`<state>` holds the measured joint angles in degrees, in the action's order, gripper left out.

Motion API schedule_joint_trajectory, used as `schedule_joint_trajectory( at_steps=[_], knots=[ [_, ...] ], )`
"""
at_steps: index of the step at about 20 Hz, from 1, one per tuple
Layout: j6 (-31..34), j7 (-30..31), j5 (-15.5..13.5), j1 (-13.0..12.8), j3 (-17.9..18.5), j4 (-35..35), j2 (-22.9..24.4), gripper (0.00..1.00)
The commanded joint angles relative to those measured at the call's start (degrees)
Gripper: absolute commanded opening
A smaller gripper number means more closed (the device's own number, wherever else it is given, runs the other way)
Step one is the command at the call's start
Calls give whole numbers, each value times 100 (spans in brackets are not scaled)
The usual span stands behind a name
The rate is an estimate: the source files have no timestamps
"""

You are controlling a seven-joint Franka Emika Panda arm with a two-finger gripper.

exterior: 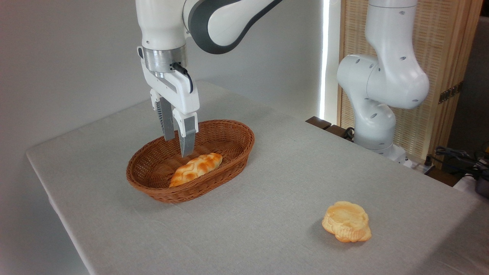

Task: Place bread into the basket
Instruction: 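Open the gripper and raise it away from the basket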

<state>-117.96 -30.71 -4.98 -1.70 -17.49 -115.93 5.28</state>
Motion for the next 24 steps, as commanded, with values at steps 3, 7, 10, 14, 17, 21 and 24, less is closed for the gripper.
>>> schedule_joint_trajectory(
  at_steps=[3,7,10,14,17,21,24],
  knots=[
    [973,-67,356,486,157,833,149,100],
    [2353,-759,410,715,499,1931,-149,100],
    [2743,-1227,340,715,904,2504,-361,100],
    [2752,-1149,331,715,993,2707,-493,100],
    [2822,-1087,331,672,958,2690,-493,100],
    [2831,-964,287,540,1010,2672,-502,100],
    [2831,-981,296,495,1037,2655,-510,100]
  ],
)
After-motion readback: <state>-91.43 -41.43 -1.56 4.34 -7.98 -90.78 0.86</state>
